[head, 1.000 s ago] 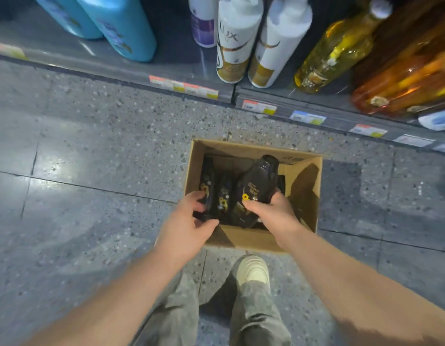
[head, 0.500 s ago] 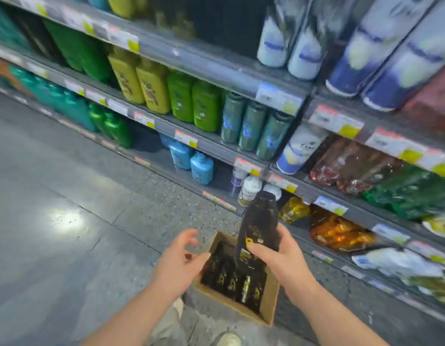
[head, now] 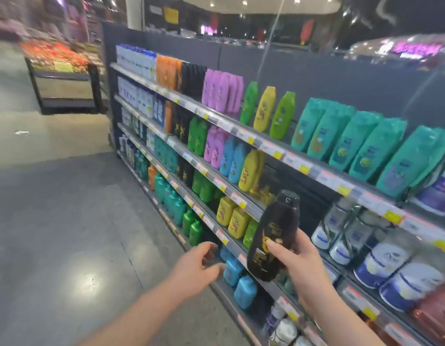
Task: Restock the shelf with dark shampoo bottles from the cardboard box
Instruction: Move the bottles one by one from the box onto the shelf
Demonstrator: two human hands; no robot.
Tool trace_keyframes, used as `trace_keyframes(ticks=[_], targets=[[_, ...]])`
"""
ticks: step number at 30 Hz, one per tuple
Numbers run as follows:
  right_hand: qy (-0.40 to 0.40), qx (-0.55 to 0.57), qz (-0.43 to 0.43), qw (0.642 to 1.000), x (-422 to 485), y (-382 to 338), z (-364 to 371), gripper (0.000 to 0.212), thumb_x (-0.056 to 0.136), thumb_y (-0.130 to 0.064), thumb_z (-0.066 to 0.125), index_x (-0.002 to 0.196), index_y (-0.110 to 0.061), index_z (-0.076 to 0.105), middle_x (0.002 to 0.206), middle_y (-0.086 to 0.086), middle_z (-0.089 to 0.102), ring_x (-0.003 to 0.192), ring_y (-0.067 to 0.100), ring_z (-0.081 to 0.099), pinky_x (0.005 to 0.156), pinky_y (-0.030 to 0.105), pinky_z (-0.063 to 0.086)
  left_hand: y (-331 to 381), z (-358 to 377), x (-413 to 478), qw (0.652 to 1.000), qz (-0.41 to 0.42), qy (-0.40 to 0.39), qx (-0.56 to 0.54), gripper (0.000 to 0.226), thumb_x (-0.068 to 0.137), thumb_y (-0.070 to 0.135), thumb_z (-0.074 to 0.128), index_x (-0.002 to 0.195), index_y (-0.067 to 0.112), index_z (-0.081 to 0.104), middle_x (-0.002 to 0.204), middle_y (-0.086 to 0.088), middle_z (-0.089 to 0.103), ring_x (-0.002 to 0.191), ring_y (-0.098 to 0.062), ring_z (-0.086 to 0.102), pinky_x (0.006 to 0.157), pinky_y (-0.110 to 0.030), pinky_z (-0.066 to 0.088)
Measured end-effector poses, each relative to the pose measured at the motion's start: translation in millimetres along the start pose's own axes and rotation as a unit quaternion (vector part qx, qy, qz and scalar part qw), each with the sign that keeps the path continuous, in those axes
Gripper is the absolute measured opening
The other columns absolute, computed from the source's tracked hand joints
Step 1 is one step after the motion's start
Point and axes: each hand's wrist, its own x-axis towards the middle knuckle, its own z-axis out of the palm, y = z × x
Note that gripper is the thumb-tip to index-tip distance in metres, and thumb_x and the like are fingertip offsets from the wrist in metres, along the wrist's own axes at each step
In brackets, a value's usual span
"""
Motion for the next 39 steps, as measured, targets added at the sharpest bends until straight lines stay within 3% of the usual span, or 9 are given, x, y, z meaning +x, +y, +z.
trace_keyframes(ticks=[2,5,10,19,26,32,39], targets=[[-0.012,-0.003,-0.027,1.0,12,-29,28,0.028,0.077,-0.001,0.068,0.1,-0.017,0.064,0.082,-0.004,0.075,0.076,0.01,0.068,0.065,0.023,0.054,8,-39,6,0.999,0.002,0.031,-0.013,0.036,0.08,0.029,0.069,0.112,0.022,0.055,0.092,0.003,0.056,0.088,-0.018,0.057,0.082,-0.027,0.048],[-0.03,-0.006,-0.042,0.999,29,-59,74,0.024,0.079,-0.008,0.068,0.101,-0.016,0.065,0.092,0.002,0.074,0.09,0.022,0.067,0.086,0.042,0.052,4,-94,18,0.998,0.001,0.058,-0.027,0.032,0.079,0.029,0.071,0.107,0.023,0.057,0.09,0.003,0.058,0.085,-0.019,0.058,0.084,-0.033,0.05],[-0.054,-0.012,-0.051,0.997,62,-83,166,0.026,0.078,-0.015,0.069,0.104,-0.014,0.065,0.102,0.011,0.072,0.101,0.033,0.064,0.095,0.05,0.047,-29,-190,46,0.997,0.022,0.07,-0.012,0.03,0.077,0.038,0.069,0.102,0.03,0.054,0.091,0.012,0.057,0.084,-0.013,0.058,0.083,-0.03,0.049],[-0.022,-0.036,-0.082,0.996,116,-93,293,0.02,0.077,-0.014,0.07,0.097,-0.014,0.067,0.093,0.007,0.074,0.094,0.028,0.067,0.091,0.044,0.05,-66,-313,111,0.996,0.067,0.055,0.037,0.046,0.078,0.049,0.065,0.119,0.032,0.051,0.098,0.019,0.051,0.089,-0.005,0.053,0.082,-0.024,0.044],[-0.024,-0.038,-0.087,0.995,180,-92,337,0.022,0.079,-0.011,0.068,0.1,-0.016,0.066,0.097,0.008,0.073,0.096,0.027,0.066,0.094,0.048,0.048,-88,-353,170,0.997,0.06,0.045,0.032,0.047,0.079,0.048,0.063,0.122,0.032,0.05,0.106,0.014,0.052,0.097,-0.01,0.054,0.089,-0.033,0.048],[-0.007,-0.009,-0.093,0.996,279,-81,362,0.022,0.079,-0.006,0.068,0.099,-0.013,0.065,0.097,0.011,0.072,0.094,0.027,0.067,0.088,0.04,0.052,-106,-380,250,0.997,0.048,0.043,0.047,0.048,0.08,0.048,0.063,0.123,0.03,0.049,0.106,0.012,0.053,0.096,-0.009,0.055,0.086,-0.03,0.049],[0.001,0.015,-0.115,0.993,436,-83,382,0.02,0.077,-0.007,0.07,0.094,-0.017,0.068,0.091,0.004,0.074,0.09,0.023,0.068,0.083,0.037,0.052,-92,-417,403,0.995,0.053,0.054,0.058,0.047,0.082,0.046,0.062,0.124,0.03,0.048,0.109,0.009,0.055,0.098,-0.009,0.058,0.085,-0.03,0.051]])
